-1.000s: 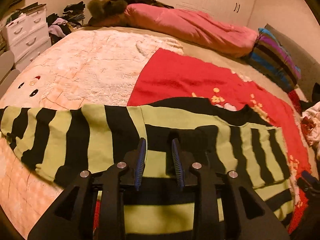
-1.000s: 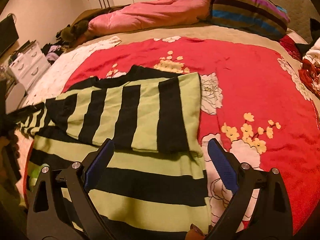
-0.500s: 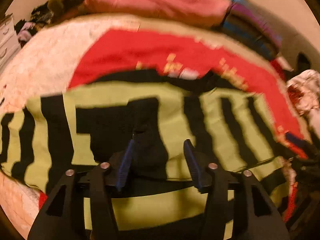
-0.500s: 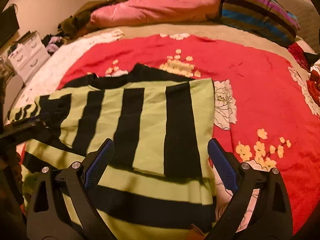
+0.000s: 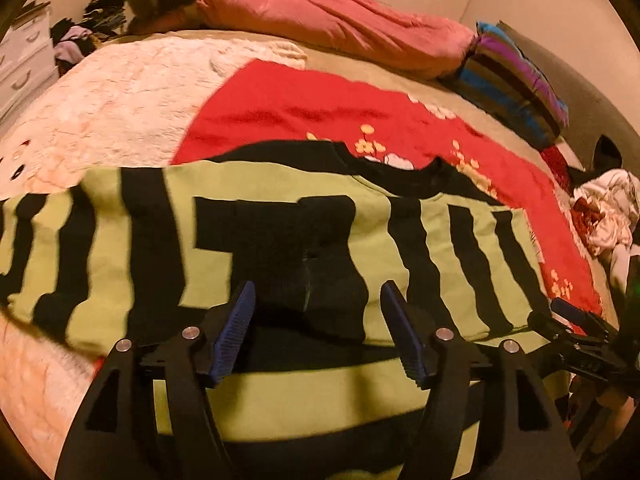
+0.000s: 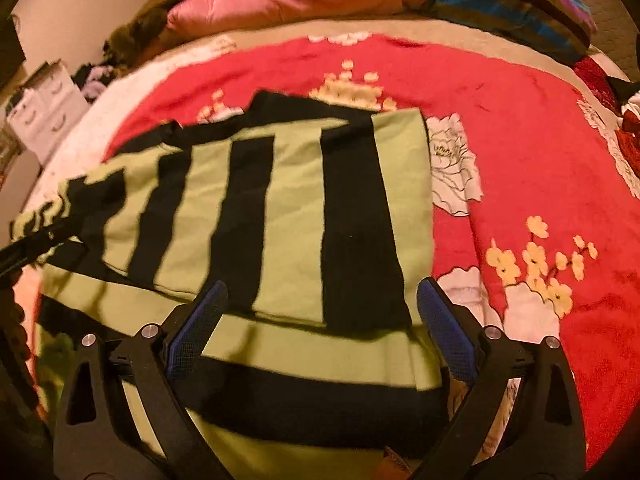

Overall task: Fold small clothes
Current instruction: 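Open the left gripper and lift it off the sleeve, then grasp the other sleeve's black cuff with the left gripper and lift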

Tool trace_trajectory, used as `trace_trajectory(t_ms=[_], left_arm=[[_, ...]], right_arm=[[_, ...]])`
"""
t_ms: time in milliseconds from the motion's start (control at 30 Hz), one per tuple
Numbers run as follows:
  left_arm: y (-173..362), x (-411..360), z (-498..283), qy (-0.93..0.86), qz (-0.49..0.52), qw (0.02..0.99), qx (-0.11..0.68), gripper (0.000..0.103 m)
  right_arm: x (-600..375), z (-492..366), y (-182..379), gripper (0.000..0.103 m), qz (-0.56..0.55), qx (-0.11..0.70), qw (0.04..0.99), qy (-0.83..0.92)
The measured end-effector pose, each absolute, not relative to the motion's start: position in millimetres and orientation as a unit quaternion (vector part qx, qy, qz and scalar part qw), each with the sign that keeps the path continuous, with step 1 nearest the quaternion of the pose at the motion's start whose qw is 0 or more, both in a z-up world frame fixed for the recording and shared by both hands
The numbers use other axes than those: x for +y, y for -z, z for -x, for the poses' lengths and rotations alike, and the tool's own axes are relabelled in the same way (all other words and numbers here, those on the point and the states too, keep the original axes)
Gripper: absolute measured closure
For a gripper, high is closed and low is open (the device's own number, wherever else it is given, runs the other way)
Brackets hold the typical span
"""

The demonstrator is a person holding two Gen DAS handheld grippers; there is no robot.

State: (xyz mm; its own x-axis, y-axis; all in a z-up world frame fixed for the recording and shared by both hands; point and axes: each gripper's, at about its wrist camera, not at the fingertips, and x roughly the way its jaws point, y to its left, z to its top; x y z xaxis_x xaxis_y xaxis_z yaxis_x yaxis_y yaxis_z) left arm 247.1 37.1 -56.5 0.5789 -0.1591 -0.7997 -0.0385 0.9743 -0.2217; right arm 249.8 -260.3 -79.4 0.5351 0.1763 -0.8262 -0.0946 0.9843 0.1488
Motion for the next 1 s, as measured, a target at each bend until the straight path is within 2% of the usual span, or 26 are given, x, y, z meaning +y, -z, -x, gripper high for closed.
trace_trajectory(t_ms=[133,200,267,333,800,1000], left_arm=[[40,47,-228,0.021,0.104,0.889,0.445,0.026],[32,53,-218,0.016,0.105,0.892,0.439,0.025],[25,59,-209,0.011,0.105,0.895,0.433,0.018],[19,65,-198,0.002,0.100,0.899,0.427,0.015],[17,146,-138,-0.057,0.141,0.890,0.429,0.015],[29,192,-123,-0.088,0.191,0.879,0.428,0.015]], right_arm=[[-255,-238,58,0.010,-0.046,0.456,0.884,-0.090],[-252,-234,48,0.010,-0.049,0.449,0.887,-0.098],[-248,-230,40,0.009,-0.052,0.442,0.889,-0.107],[-241,-226,32,0.009,-0.050,0.437,0.890,-0.117],[-174,-197,14,0.009,-0.004,0.427,0.885,-0.182],[-140,-184,12,0.009,0.018,0.429,0.878,-0.213]])
